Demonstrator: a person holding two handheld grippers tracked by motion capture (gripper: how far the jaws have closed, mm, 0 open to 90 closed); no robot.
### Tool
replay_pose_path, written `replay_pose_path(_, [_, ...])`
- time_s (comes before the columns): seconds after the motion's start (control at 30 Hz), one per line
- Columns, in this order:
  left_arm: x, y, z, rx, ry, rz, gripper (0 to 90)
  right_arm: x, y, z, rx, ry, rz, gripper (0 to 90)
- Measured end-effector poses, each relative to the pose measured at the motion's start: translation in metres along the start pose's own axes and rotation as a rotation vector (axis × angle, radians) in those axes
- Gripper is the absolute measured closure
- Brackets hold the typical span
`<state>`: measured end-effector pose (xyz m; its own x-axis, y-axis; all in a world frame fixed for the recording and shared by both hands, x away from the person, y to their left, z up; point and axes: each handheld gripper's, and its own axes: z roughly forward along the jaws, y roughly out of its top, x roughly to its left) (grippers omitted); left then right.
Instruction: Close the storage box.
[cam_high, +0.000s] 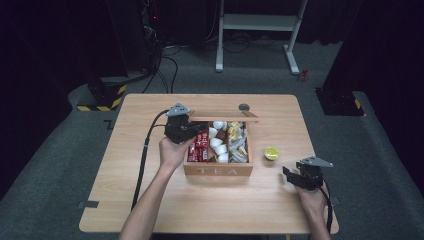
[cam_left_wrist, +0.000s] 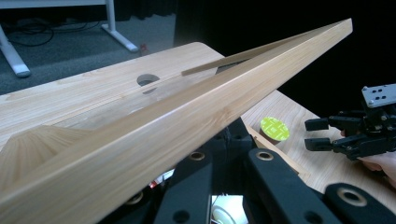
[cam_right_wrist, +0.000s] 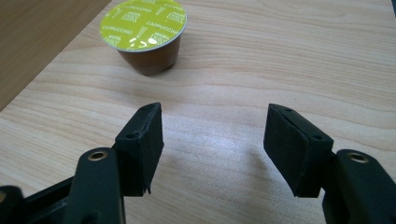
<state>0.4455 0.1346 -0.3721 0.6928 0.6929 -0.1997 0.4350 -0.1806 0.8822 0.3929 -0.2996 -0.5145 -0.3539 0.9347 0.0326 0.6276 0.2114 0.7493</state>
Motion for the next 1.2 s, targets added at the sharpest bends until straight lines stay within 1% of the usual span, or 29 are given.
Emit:
replay_pose_path(0.13, [0.0, -0.001, 0.0, 0.003, -0.003, 0.006, 90.0, 0.0, -0.004, 0.004, 0.022, -0.015, -0.008, 37.7])
replay_pose_path(0.2, [0.0, -0.003, -0.001, -0.001, -0.011, 0.011, 90.0, 0.001, -0.005, 0.005, 0.028, -0.025, -0.009, 37.7])
replay_pose_path(0.27, [-0.001, -0.006, -0.001, -0.008, -0.018, 0.009, 90.0, 0.003, -0.005, 0.006, 0.03, -0.037, -0.028, 37.0])
replay_pose_path(0.47, [-0.003, -0.012, -0.001, -0.01, -0.009, 0.024, 90.0, 0.002, -0.004, 0.007, 0.036, -0.043, -0.021, 31.1])
replay_pose_path(0.77, [-0.006, -0.023, -0.002, -0.006, -0.013, 0.03, 90.0, 0.002, -0.004, 0.007, 0.038, -0.044, -0.019, 30.2])
replay_pose_path(0.97, [-0.008, -0.029, -0.002, 0.003, -0.026, 0.019, 90.0, 0.002, -0.004, 0.007, 0.038, -0.043, -0.02, 30.2])
replay_pose_path(1.07, [-0.008, -0.032, -0.002, 0.003, -0.03, 0.018, 90.0, 0.002, -0.004, 0.007, 0.038, -0.043, -0.019, 30.1])
replay_pose_path(1.2, [-0.009, -0.036, -0.002, 0.001, -0.034, 0.006, 90.0, 0.002, -0.004, 0.007, 0.038, -0.043, -0.02, 29.9])
